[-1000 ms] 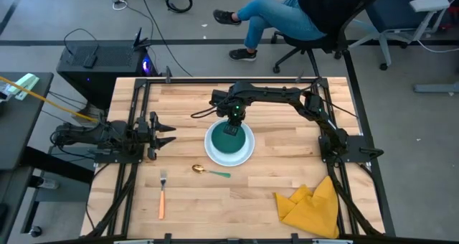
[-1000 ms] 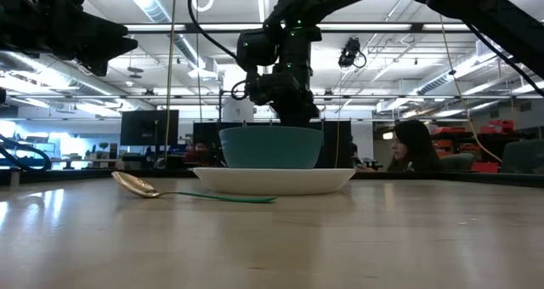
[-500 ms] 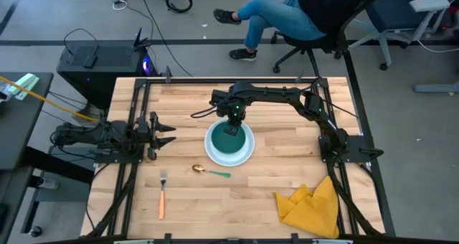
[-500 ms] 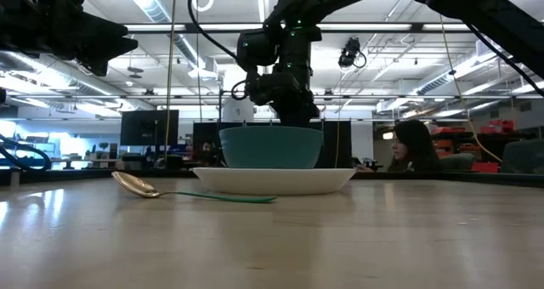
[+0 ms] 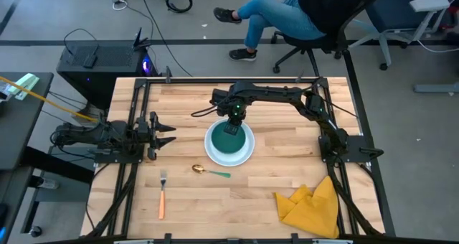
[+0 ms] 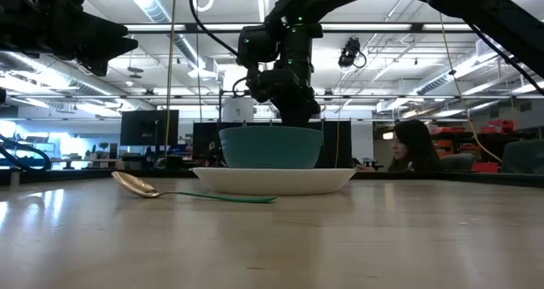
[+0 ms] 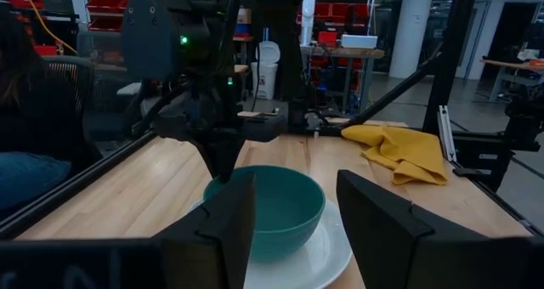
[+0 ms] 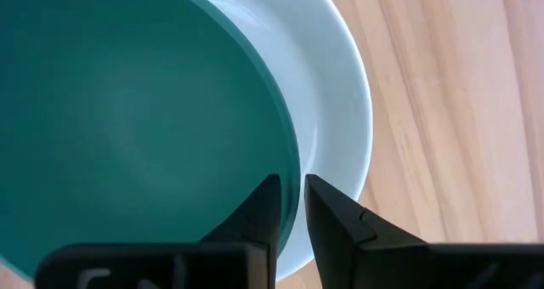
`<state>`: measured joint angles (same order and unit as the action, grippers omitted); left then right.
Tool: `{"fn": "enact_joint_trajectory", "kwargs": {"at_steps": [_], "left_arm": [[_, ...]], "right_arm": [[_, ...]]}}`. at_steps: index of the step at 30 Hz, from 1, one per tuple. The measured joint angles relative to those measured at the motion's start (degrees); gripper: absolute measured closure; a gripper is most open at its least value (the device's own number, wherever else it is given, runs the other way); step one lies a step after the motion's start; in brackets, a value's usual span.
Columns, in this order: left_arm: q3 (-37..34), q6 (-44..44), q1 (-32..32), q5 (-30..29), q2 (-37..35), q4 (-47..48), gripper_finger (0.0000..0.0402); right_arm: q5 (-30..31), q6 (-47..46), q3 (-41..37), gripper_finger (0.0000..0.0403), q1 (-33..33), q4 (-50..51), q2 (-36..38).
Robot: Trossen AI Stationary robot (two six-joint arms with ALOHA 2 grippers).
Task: Set table place
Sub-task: Put the green bowl on top of the white plate, then put the orange fork on the left of the white plate
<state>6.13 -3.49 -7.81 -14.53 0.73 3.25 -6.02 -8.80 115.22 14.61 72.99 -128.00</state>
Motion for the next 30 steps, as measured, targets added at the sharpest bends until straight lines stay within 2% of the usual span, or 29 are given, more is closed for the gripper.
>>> {"fn": "enact_joint_trajectory", "kwargs": {"at_steps": [8, 14, 21, 30], "left_arm": [[0.0, 0.0, 0.0, 0.0, 0.0, 0.0, 0.0228], [0.0, 0.0, 0.0, 0.0, 0.0, 0.0, 0.0224], [0.0, 0.0, 0.0, 0.0, 0.0, 0.0, 0.0227], [0.0, 0.0, 0.0, 0.0, 0.0, -0.1, 0.0228]], "right_arm": [[0.0, 0.0, 0.4, 0.0339, 0.0, 0.8, 2.0], [0.0, -0.3, 0.6, 0.0339, 0.0, 0.7, 6.8], [-0.4, -2.7, 0.6, 0.0339, -1.7, -4.7, 17.4], [0.2, 2.6, 0.6, 0.0339, -9.3, -11.5, 33.2]]}}
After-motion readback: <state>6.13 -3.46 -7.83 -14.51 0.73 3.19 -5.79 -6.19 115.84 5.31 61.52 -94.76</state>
